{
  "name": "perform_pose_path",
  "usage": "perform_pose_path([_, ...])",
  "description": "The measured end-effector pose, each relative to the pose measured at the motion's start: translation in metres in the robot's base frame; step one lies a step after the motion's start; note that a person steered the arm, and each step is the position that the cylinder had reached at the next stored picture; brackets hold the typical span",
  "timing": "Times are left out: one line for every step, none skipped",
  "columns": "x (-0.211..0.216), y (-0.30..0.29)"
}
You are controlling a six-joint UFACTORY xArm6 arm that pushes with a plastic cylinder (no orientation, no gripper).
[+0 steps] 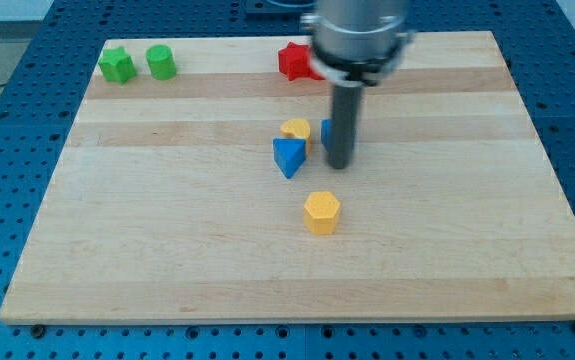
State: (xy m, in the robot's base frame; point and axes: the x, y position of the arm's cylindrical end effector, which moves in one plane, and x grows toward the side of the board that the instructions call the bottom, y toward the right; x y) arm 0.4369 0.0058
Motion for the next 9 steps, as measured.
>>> perform_pose_path([-0.023, -0.087])
perform_pose_path([-0.028, -0.197])
perform_pose_path([-0.022, -0.102])
perform_pose_path([0.004, -0.033])
perform_pose_path([0.044, -0.119])
perform_pose_path([0.029, -0.107])
perform_pose_path([0.004, -0.124])
perform_pose_path([0.002, -0.205])
perform_pose_path([0.004, -0.154])
